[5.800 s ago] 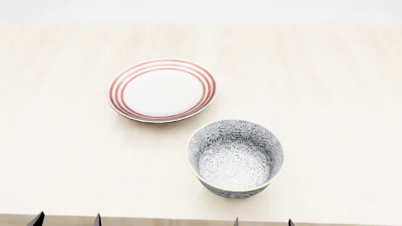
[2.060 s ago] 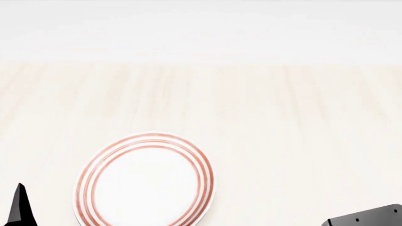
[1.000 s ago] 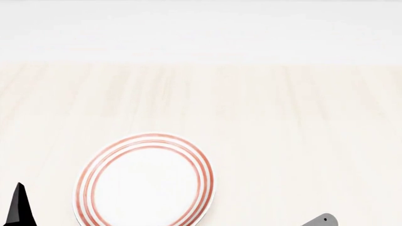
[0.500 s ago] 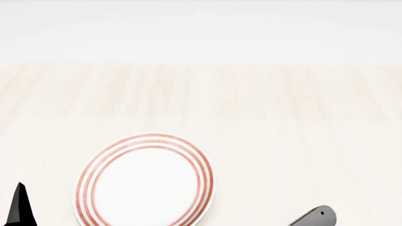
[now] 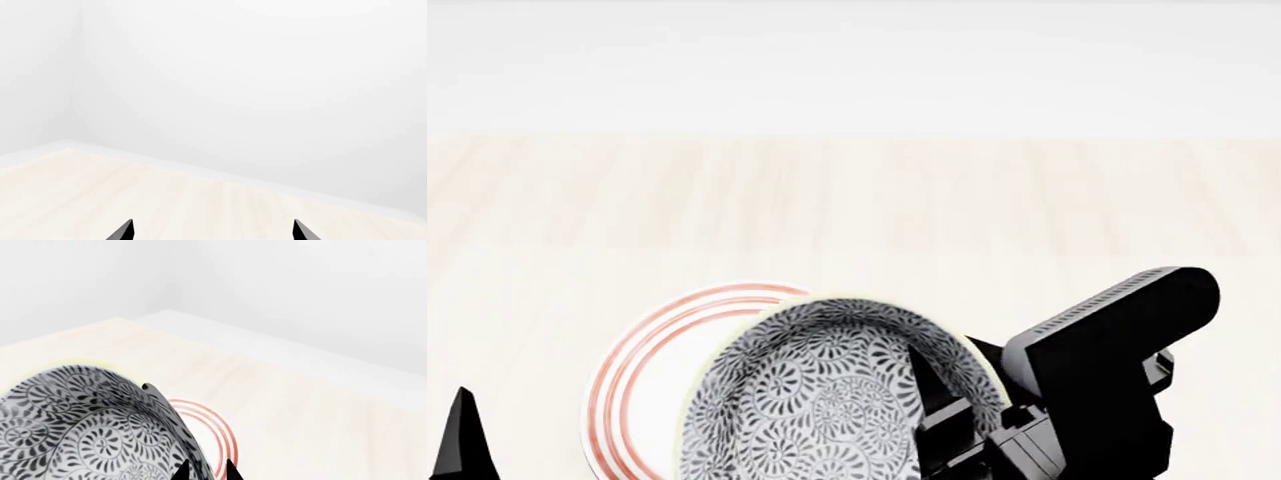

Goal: Put the bowl on the plate.

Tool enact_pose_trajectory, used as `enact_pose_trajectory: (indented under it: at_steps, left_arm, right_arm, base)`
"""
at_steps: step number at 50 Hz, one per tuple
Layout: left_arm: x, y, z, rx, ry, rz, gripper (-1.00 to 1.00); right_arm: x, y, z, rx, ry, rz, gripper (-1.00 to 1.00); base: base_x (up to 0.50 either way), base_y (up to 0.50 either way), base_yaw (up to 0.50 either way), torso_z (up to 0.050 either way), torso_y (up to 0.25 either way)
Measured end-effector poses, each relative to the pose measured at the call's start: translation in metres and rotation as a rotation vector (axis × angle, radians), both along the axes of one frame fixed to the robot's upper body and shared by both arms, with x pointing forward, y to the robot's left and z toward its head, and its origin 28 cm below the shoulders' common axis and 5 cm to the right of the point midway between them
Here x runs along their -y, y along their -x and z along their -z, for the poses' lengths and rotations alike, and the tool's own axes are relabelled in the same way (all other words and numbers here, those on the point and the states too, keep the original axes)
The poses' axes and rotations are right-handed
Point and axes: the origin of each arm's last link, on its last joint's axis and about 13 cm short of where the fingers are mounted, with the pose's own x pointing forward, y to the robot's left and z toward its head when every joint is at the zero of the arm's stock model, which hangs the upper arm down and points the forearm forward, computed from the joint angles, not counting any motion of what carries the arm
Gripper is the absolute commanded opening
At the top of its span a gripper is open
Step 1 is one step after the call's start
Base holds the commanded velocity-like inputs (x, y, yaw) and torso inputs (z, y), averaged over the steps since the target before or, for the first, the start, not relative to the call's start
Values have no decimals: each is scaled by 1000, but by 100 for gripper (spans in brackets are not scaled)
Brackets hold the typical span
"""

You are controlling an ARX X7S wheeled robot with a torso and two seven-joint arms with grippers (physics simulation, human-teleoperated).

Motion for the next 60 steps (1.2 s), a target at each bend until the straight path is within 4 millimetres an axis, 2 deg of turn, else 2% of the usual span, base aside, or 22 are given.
enact_pose_trajectory:
  at_steps: [8,21,36,43,60]
  left_arm:
    - [-1,2,-1,2,6,-2,100]
    - [-1,4,-1,3,10,-4,100]
    - [-1,5,-2,3,12,-4,100]
    - [-1,5,-2,4,12,-4,100]
    - [-1,7,-2,8,14,4,100]
  right_arm:
    - [1,-22,2,-4,-78,54,-100]
    - [3,-57,20,-110,-208,159,-100]
    - [3,-72,30,-187,-284,206,-100]
    - [3,-87,29,-268,-405,197,-100]
    - [-19,-140,41,-463,-553,172,-100]
  base:
    - [0,0,0,0,0]
    - [0,0,0,0,0]
    - [0,0,0,0,0]
    - [0,0,0,0,0]
    - [0,0,0,0,0]
